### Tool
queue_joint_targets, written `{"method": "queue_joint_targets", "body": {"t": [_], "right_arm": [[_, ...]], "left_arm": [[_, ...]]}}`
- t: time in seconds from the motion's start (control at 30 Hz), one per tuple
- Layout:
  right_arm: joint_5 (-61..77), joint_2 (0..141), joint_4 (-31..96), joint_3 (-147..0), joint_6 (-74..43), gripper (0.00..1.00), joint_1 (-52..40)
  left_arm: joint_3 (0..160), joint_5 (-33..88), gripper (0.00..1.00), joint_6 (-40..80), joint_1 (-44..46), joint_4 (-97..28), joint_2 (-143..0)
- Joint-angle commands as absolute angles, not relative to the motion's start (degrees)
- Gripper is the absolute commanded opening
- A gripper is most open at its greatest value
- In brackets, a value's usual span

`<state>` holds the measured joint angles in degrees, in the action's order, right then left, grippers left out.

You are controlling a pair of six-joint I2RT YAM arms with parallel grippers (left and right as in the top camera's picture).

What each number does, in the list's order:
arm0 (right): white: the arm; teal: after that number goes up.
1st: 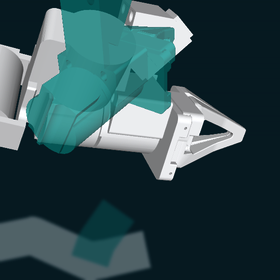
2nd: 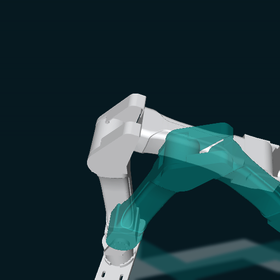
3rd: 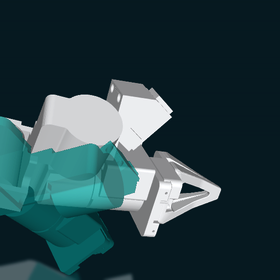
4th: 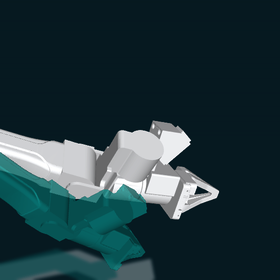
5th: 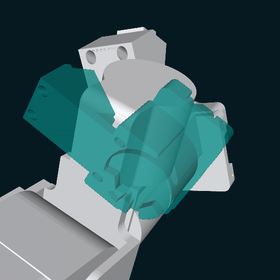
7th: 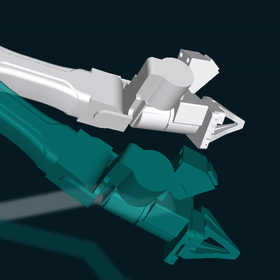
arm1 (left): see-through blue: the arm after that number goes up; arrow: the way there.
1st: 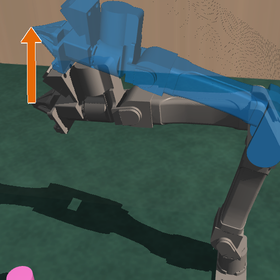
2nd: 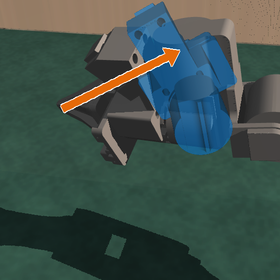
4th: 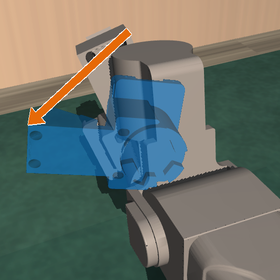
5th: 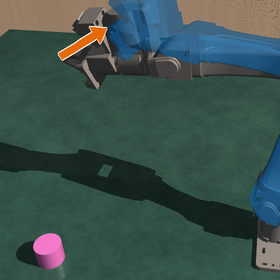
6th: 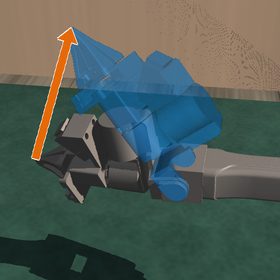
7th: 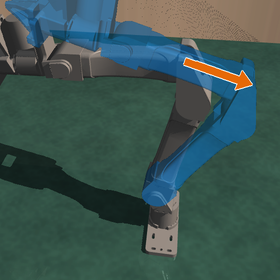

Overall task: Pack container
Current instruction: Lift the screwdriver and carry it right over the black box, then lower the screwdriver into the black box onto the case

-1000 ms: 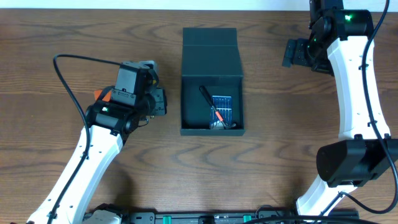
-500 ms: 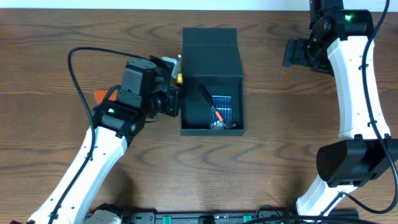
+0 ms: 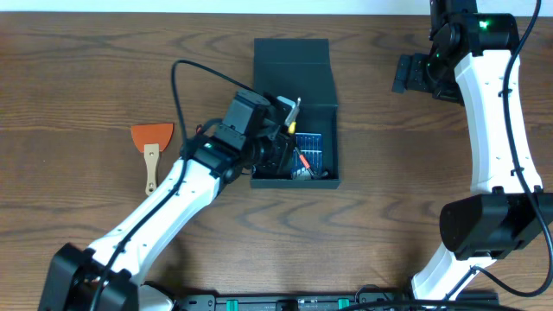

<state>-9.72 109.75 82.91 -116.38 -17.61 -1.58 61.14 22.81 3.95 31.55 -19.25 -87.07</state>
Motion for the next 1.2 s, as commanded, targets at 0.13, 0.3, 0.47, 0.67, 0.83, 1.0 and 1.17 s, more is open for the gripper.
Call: {"method": "queue_joint_targets", "body": {"t": [0.13, 0.3, 0.47, 0.67, 0.83, 1.0, 1.17], "right_arm": [[-10.28, 109.36, 83.0, -117.43, -18.41, 0.99, -1.54], [-10.28, 109.36, 83.0, -117.43, -18.41, 0.99, -1.52], [-10.28, 109.36, 83.0, -117.43, -18.41, 0.99, -1.54], [-10.28, 109.36, 83.0, -117.43, -18.41, 0.99, -1.52], [-10.28, 109.36, 83.0, -117.43, -18.41, 0.99, -1.52], [-10.28, 109.36, 83.0, -117.43, -18.39, 0.99, -1.54], [-10.28, 109.36, 83.02, -117.43, -18.41, 0.99, -1.54]], "left_arm": [[62.61, 23.35, 0.06, 2.35, 32.23, -17.76, -92.16], [62.61, 23.35, 0.06, 0.73, 32.23, -17.3, -94.83], [62.61, 23.35, 0.06, 0.4, 32.23, -17.23, -96.42], [62.61, 23.31, 0.06, 0.4, 32.23, -17.23, -98.1], [62.59, 20.23, 0.06, 0.43, 32.23, -17.72, -99.15], [62.59, 19.86, 0.06, -0.23, 32.23, -17.72, -99.33], [62.59, 19.86, 0.06, -0.21, 32.23, -17.72, -99.72]]}}
